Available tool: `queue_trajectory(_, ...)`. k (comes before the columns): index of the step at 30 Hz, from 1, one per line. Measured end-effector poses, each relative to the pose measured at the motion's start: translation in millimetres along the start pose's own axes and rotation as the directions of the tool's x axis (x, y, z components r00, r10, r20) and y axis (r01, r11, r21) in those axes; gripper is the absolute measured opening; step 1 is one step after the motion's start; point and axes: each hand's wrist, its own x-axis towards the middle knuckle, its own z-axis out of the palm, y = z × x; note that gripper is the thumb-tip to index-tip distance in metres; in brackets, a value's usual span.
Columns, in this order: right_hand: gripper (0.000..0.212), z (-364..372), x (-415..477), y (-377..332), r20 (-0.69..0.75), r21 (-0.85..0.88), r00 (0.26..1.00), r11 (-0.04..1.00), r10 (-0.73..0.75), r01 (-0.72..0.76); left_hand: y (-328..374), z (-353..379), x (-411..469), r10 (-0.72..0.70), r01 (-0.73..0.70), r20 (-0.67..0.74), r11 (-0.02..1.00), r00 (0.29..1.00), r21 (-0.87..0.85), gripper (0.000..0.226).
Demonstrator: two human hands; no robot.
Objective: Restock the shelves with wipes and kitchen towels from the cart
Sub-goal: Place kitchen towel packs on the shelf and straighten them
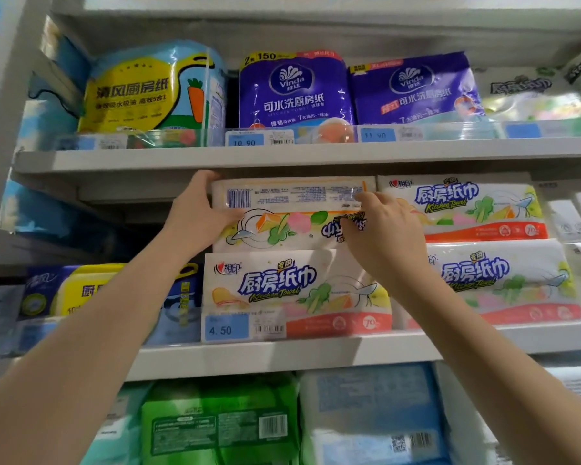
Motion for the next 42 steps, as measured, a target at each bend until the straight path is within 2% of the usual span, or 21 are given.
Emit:
queue_trajectory(6, 0.040, -0.3, 8.0, -1.5, -0.116, 0.156, 0.993, 0.988, 0.036, -0.018, -3.0, -8.2, -9.6, 0.049, -0.049, -0.100, 0.999, 0.994, 0.007, 0.055)
queue_trajectory(9, 0.051, -1.4, 7.9, -3.2, -0.129, 0.301, 0.988, 0.953, 0.082, -0.040, -1.3, -11.2, -17.9, 0.069, -0.072, -0.141, 0.997, 0.988, -0.014, 0.046)
queue_trajectory(11, 0.056, -1.8, 7.6, -2.6, -0.129, 0.400, 0.982, 0.913, 0.137, -0.074, 2.1, -13.7, -23.1, 0.038, -0.056, -0.195, 0.994, 0.980, -0.089, 0.029)
queue_trajectory(13, 0.050, -2.2, 8.5, -1.0, -0.113, 0.505, 0.978, 0.858, 0.175, -0.095, 7.0, -17.6, -26.7, -0.043, -0.012, -0.227, 0.971, 0.973, -0.237, 0.016)
queue_trajectory(15, 0.036, -4.7, 10.2, 0.6, -0.085, 0.590, 0.979, 0.801, 0.183, -0.098, 9.2, -20.2, -26.7, -0.129, 0.052, -0.223, 0.945, 0.966, -0.323, 0.020)
queue_trajectory(17, 0.024, -9.6, 10.9, 0.6, -0.050, 0.640, 0.981, 0.760, 0.185, -0.111, 9.5, -22.5, -24.6, -0.178, 0.098, -0.224, 0.940, 0.958, -0.326, 0.022)
queue_trajectory(21, 0.018, -19.0, 6.2, 1.8, -0.011, 0.681, 0.978, 0.718, 0.210, -0.146, 18.0, -25.8, -25.1, -0.231, 0.147, -0.157, 0.895, 0.960, -0.420, 0.035)
queue_trajectory(23, 0.018, -19.4, 3.5, 2.0, -0.002, 0.678, 0.975, 0.716, 0.224, -0.163, 19.5, -25.8, -28.1, -0.211, 0.145, -0.124, 0.904, 0.970, -0.402, 0.033)
queue_trajectory(27, 0.017, -23.0, -4.6, 2.0, 0.040, 0.703, 0.977, 0.689, 0.212, -0.178, 21.8, -27.0, -37.1, -0.162, 0.121, -0.085, 0.926, 0.983, -0.359, 0.012)
queue_trajectory(31, 0.013, -29.5, -13.1, 10.8, 0.028, 0.712, 0.982, 0.685, 0.188, -0.151, 24.6, -32.5, -45.7, -0.113, 0.066, -0.155, 0.958, 0.981, -0.279, 0.027)
queue_trajectory(33, 0.022, -31.3, -16.7, 16.1, 0.031, 0.721, 0.979, 0.674, 0.200, -0.160, 25.5, -33.0, -52.1, -0.040, -0.001, -0.220, 0.983, 0.975, -0.185, 0.033)
queue_trajectory(36, 0.032, -31.4, -19.3, 20.8, -0.001, 0.669, 0.981, 0.729, 0.196, -0.145, 22.5, -29.3, -60.8, 0.007, -0.027, -0.271, 0.997, 0.962, -0.071, 0.037)
queue_trajectory(40, 0.038, -31.3, -22.2, 19.5, 0.097, 0.688, 0.971, 0.691, 0.217, -0.223, 11.5, -23.2, -66.1, 0.041, -0.034, -0.315, 0.999, 0.948, 0.028, 0.031)
queue_trajectory(42, 0.049, -31.3, -23.0, 18.0, 0.083, 0.650, 0.967, 0.723, 0.241, -0.236, 7.6, -21.0, -69.2, 0.067, -0.053, -0.322, 0.997, 0.945, 0.052, 0.028)
